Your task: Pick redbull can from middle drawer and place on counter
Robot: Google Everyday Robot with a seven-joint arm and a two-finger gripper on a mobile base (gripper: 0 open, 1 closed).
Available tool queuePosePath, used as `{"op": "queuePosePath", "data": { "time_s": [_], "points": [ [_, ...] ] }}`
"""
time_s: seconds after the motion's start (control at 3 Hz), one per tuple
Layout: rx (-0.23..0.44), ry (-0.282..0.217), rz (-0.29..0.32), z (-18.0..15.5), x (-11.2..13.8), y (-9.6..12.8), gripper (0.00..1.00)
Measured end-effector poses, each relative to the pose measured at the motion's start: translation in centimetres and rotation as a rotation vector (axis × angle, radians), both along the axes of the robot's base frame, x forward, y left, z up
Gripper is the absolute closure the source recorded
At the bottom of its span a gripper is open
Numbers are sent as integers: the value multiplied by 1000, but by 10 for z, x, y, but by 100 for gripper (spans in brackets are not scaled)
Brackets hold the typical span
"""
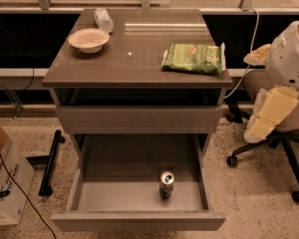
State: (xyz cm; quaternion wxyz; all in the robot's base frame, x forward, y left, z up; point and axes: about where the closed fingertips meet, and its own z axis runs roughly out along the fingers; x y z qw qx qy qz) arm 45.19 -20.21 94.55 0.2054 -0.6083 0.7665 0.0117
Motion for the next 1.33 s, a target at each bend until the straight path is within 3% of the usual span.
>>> {"op": "queuePosePath", "data": {
  "time_s": [0.67, 1.0, 1.33],
  "points": [
    [210, -5, 16, -54, 18, 3, 0],
    [256, 12, 18, -80, 21, 1, 0],
    [273, 60, 18, -118, 26, -7, 0]
  ]
}}
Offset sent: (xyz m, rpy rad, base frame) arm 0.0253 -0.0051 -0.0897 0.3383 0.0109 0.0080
